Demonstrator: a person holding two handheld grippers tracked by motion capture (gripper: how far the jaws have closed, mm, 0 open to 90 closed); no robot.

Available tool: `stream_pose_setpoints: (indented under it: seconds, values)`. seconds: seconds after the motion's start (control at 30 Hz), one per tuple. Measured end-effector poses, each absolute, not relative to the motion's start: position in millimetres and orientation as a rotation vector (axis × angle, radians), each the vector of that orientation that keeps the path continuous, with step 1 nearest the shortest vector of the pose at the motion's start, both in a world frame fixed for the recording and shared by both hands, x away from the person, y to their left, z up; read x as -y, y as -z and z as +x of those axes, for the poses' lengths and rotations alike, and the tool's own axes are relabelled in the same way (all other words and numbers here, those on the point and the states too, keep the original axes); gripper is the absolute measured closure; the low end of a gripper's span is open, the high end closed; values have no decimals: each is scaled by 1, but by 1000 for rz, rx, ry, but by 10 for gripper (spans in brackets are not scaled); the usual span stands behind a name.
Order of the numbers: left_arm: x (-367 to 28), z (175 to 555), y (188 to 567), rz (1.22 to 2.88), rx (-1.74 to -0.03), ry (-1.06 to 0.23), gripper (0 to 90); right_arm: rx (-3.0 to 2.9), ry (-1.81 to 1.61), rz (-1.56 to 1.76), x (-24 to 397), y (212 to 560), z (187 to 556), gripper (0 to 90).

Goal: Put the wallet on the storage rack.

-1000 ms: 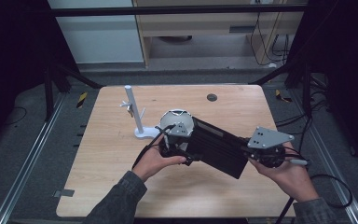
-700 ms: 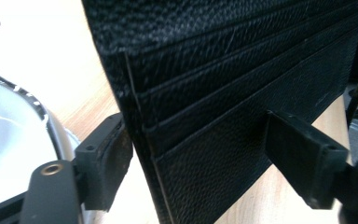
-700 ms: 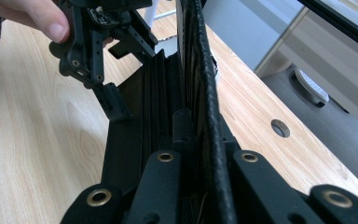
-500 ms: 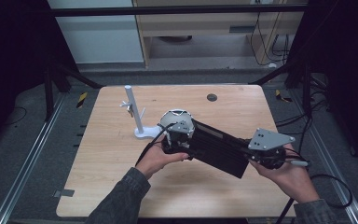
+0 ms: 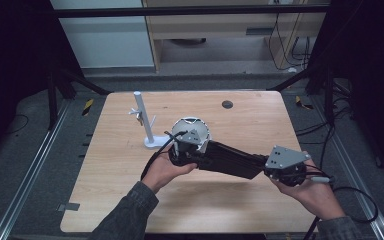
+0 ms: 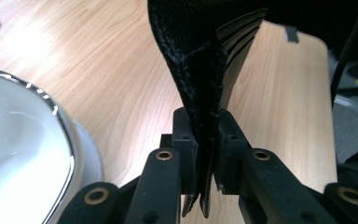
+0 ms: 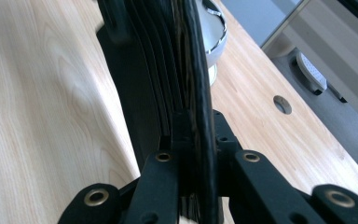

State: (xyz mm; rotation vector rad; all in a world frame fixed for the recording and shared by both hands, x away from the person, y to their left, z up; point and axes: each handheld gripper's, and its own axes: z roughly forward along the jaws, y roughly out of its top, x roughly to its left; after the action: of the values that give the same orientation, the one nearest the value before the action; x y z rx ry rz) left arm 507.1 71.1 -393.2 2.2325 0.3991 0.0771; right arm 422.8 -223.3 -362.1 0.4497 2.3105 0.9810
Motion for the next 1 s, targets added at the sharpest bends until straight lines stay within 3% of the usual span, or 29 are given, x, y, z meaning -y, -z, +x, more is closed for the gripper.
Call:
stream_pose_setpoints:
  seconds: [0.13, 0.27, 0.4, 0.5, 0.7, 1.0]
  values:
    - [-78, 504, 380, 2237, -432, -82, 818, -2311, -970, 455, 222, 375, 425, 819]
    - [-81, 503, 365, 2265, -449, -89, 823, -2339, -979, 467, 217, 388, 426, 716]
    - [-82, 501, 347, 2283, -458, -132, 824, -2366, -1009, 492, 213, 402, 426, 574]
    - [-84, 502, 330, 2312, -464, -185, 825, -2374, -1068, 534, 211, 417, 421, 348]
    - [-94, 504, 307, 2333, -494, -233, 824, -2374, -1077, 760, 218, 454, 427, 106]
    - [-110, 499, 277, 2371, -523, -301, 823, -2184, -904, 1286, 238, 500, 461, 58]
